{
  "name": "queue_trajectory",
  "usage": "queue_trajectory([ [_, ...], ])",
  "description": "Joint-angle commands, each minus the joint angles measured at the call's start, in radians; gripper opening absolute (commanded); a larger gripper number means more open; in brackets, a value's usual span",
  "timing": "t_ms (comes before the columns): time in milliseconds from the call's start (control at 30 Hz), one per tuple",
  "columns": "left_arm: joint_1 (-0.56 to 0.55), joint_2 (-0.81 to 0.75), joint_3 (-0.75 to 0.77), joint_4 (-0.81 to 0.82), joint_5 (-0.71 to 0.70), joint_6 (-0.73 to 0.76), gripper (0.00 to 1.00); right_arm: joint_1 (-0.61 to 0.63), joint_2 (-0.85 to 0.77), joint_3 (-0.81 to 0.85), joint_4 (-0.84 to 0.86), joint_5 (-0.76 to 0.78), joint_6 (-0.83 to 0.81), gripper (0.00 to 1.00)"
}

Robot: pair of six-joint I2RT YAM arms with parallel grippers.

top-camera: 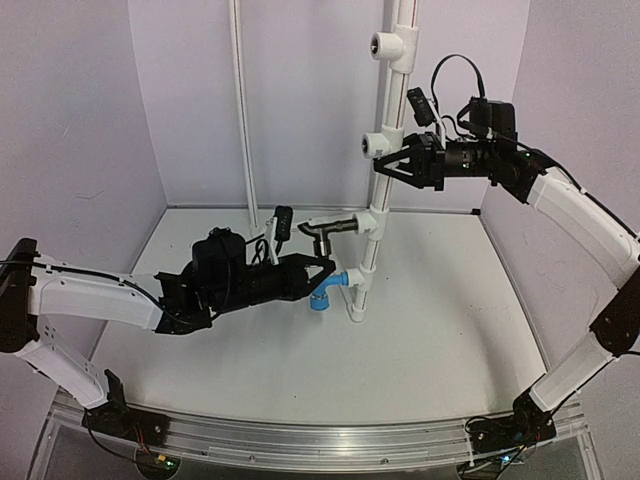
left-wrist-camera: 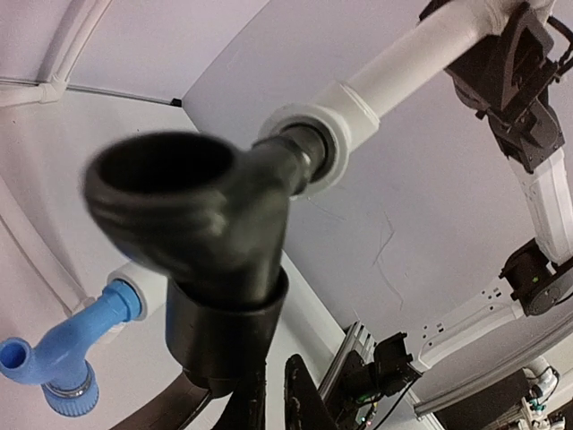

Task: Install the water faucets

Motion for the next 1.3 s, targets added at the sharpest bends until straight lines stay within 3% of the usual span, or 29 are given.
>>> queue_trajectory([
  [0,0.034,-0.013,-0.025,0.148,-0.06,-0.039,0.09,-0.016,0.014,-0.041,-0.167,0.095,0.059,0.0],
  [533,0.093,0.041,-0.055,0.218,-0.05,-0.046,0.08,-0.017,0.012,-0.043,-0.168,0.087,0.062,0.0],
  [767,0.109,0.105,-0.034,0.244,0.041,-0.043,0.08,-0.017,0.007,-0.044,-0.17,0.092,0.058,0.0],
  [933,0.114,0.104,-0.08,0.313,0.001,-0.062,0.08,-0.017,0.002,-0.051,-0.169,0.093,0.057,0.0],
  [1267,0.142,0.138,-0.024,0.33,0.023,-0.058,0.08,-0.017,0.003,-0.059,-0.168,0.089,0.058,0.0],
])
